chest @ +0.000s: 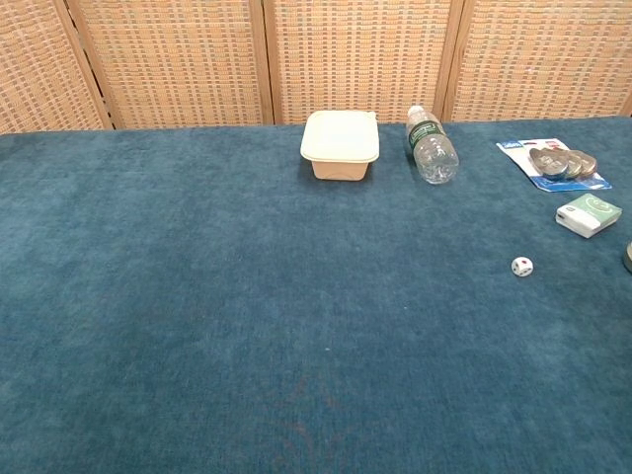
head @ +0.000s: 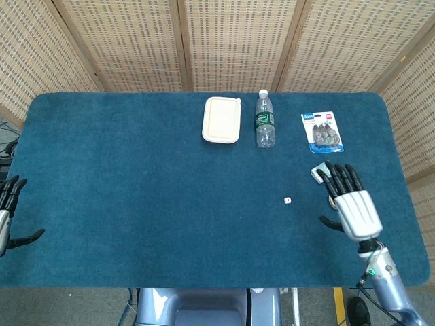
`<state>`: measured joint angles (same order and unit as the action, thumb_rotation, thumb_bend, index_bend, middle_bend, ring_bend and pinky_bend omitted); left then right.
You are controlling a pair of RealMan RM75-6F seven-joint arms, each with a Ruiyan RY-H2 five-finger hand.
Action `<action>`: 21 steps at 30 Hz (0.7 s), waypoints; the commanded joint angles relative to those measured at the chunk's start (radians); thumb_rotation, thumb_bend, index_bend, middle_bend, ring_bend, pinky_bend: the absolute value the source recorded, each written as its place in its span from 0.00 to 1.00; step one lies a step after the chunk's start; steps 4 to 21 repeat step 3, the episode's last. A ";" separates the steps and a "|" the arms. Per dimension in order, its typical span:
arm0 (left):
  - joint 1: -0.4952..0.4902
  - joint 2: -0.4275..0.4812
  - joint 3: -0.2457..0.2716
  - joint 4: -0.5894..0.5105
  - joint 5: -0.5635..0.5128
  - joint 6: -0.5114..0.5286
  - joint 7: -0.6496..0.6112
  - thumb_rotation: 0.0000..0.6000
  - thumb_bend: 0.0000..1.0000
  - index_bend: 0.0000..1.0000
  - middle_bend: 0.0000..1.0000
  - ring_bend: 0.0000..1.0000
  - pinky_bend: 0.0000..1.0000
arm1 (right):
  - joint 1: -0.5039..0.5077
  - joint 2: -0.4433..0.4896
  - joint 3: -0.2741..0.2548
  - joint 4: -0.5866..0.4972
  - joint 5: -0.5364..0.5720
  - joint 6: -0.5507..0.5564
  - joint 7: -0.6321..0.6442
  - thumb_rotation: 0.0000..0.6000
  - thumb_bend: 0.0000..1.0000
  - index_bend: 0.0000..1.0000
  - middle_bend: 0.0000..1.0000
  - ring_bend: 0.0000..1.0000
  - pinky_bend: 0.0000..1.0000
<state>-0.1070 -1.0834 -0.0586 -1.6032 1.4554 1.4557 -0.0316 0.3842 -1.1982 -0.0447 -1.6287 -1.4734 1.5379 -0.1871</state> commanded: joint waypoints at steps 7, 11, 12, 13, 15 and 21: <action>0.007 -0.007 0.008 0.005 0.020 0.017 0.001 1.00 0.00 0.00 0.00 0.00 0.00 | -0.080 -0.017 -0.040 0.051 -0.032 0.046 0.050 1.00 0.00 0.00 0.00 0.00 0.00; 0.007 -0.007 0.008 0.005 0.020 0.017 0.001 1.00 0.00 0.00 0.00 0.00 0.00 | -0.080 -0.017 -0.040 0.051 -0.032 0.046 0.050 1.00 0.00 0.00 0.00 0.00 0.00; 0.007 -0.007 0.008 0.005 0.020 0.017 0.001 1.00 0.00 0.00 0.00 0.00 0.00 | -0.080 -0.017 -0.040 0.051 -0.032 0.046 0.050 1.00 0.00 0.00 0.00 0.00 0.00; 0.007 -0.007 0.008 0.005 0.020 0.017 0.001 1.00 0.00 0.00 0.00 0.00 0.00 | -0.080 -0.017 -0.040 0.051 -0.032 0.046 0.050 1.00 0.00 0.00 0.00 0.00 0.00; 0.007 -0.007 0.008 0.005 0.020 0.017 0.001 1.00 0.00 0.00 0.00 0.00 0.00 | -0.080 -0.017 -0.040 0.051 -0.032 0.046 0.050 1.00 0.00 0.00 0.00 0.00 0.00; 0.007 -0.007 0.008 0.005 0.020 0.017 0.001 1.00 0.00 0.00 0.00 0.00 0.00 | -0.080 -0.017 -0.040 0.051 -0.032 0.046 0.050 1.00 0.00 0.00 0.00 0.00 0.00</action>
